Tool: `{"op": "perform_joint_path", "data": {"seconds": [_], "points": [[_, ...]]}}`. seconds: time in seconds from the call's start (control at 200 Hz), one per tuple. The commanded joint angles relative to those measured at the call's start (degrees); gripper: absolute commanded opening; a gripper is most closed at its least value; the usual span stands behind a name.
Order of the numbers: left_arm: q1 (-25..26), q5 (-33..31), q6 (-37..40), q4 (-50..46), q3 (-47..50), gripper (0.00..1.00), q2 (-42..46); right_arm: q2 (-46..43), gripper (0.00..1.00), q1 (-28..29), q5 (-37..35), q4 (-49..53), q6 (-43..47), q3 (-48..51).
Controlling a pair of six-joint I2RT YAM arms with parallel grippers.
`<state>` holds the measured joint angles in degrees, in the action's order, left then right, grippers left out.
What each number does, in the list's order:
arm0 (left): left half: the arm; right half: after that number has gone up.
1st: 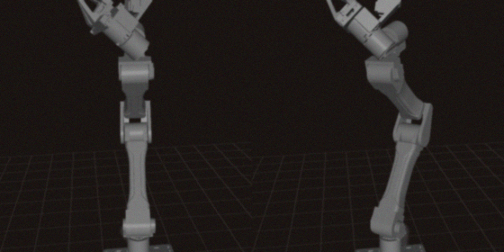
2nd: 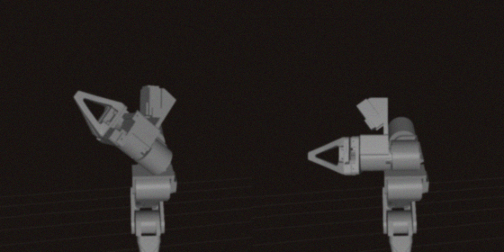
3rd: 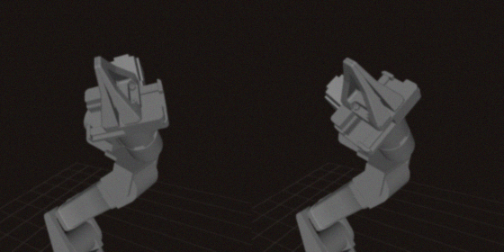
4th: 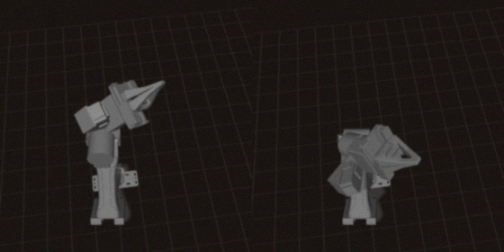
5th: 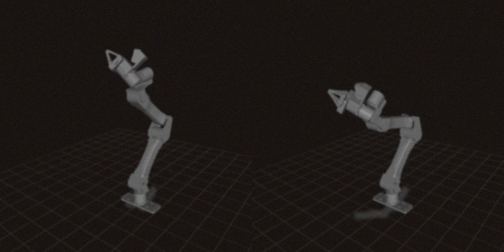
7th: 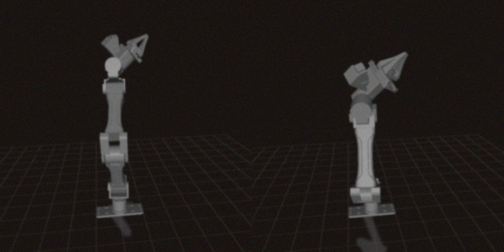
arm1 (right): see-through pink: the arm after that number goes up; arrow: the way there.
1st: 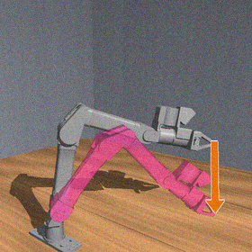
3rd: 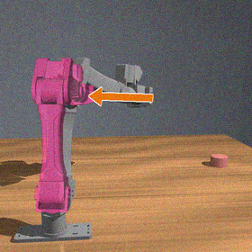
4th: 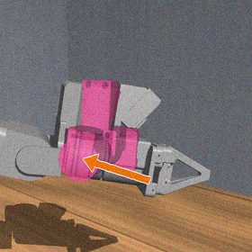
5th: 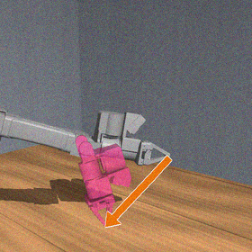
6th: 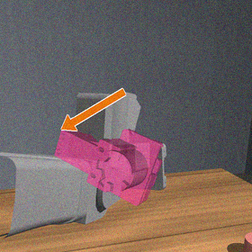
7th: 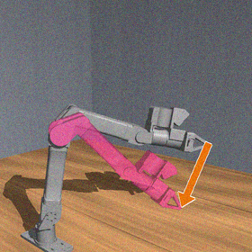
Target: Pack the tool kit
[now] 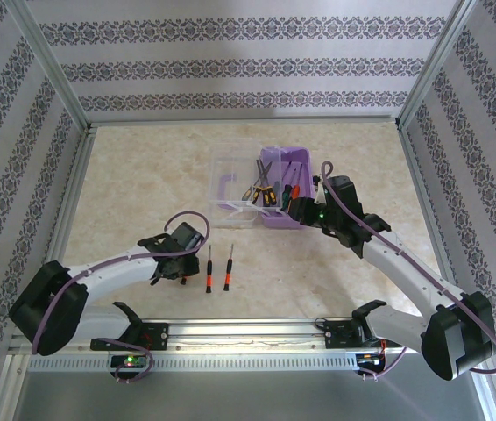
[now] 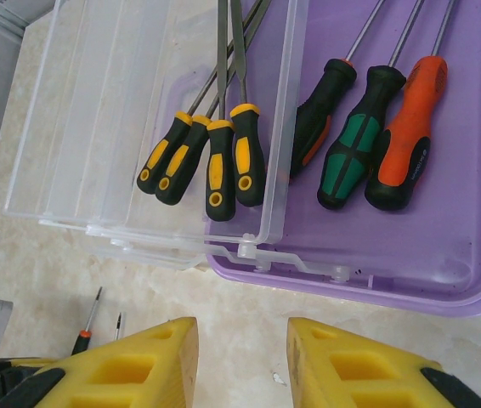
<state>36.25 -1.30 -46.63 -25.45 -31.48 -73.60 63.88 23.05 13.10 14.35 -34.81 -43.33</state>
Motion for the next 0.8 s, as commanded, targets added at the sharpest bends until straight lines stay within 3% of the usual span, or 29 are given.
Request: {"op": "perform_joint_path", "data": {"seconds": [0.0,0.26,0.505,0.685,0.794], "points": [[-0.8,-0.3,0.8,0.4,0.6,0.18,-2.9,-1.3,0.35,0.3,0.5,0.6,-0.3,-1.4],[-0.9,-0.7,1.4,-1.0,0.0,0.09,-1.6,-2.5,0.35,0.2,-0.1,1.3,-0.3,-1.4],[-0.9,-3.8,3.6,-8.2,-4.0,0.08,5.1,-1.5,0.38,0.3,3.5,-3.3,-3.3,1.0],[-1.0,-4.9,5.6,-12.8,-8.6,0.08,8.7,1.2,0.56,4.4,7.8,-11.7,-7.1,5.6],[-1.0,-4.4,7.4,-14.8,-12.6,0.08,8.9,1.0,0.84,6.5,6.9,-14.6,-7.8,7.8]]}}
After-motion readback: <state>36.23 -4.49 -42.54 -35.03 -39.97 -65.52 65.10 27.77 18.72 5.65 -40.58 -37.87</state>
